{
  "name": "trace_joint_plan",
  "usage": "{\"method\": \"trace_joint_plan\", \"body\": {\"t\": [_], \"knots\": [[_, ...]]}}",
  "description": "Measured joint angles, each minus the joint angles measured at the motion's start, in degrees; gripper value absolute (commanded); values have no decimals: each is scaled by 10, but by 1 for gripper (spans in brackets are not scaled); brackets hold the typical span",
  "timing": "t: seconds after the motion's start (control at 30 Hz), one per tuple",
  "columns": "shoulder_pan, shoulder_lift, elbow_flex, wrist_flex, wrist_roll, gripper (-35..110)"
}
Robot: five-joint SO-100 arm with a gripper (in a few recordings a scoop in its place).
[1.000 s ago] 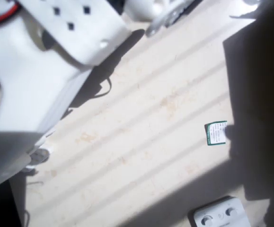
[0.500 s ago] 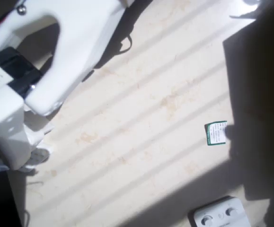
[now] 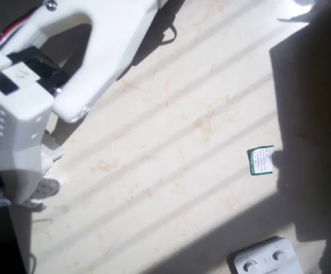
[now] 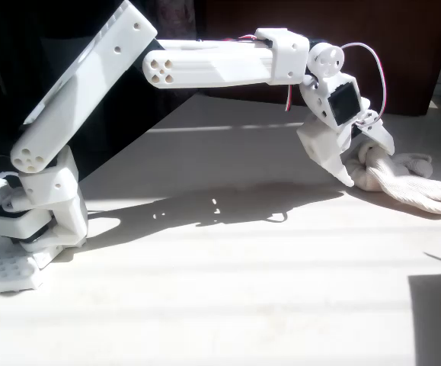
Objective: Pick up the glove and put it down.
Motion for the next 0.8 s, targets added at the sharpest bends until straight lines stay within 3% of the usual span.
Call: {"method": "trace_joint_plan", "body": {"t": [0.2, 0.43, 0.8], "knots": [[0, -6, -2, -46, -4, 26], [0, -18, -3, -84, 0, -1], [1, -18, -6, -89, -4, 0]]}}
